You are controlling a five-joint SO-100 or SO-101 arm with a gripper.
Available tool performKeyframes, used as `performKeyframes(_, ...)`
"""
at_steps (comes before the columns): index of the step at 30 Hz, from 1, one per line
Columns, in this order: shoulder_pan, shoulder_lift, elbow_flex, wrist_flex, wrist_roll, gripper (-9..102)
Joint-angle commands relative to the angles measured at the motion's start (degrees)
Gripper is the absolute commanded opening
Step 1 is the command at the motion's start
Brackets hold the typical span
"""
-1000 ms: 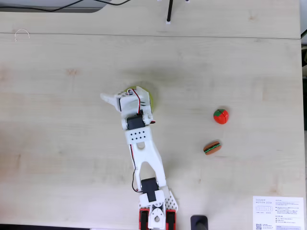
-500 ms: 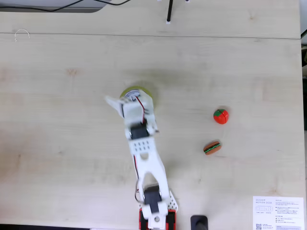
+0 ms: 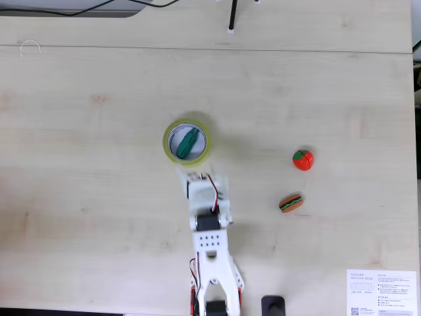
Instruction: Grasp a cucumber and put it in the hole.
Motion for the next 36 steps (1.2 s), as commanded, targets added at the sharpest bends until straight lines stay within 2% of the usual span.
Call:
performKeyframes(1,0.62,6.33,3.69,-2.02,0.44,24)
performKeyframes(11,1.05,13.97,16.00,-2.11,0.44,16)
performKeyframes(16,1.85,32.26,30.76,-5.45,0.44,16)
performKeyframes(22,3.60,53.88,42.54,0.44,0.35,18)
performKeyframes(32,8.26,54.23,48.08,0.62,0.44,18)
performKeyframes(36,8.70,54.23,49.48,0.53,0.44,11)
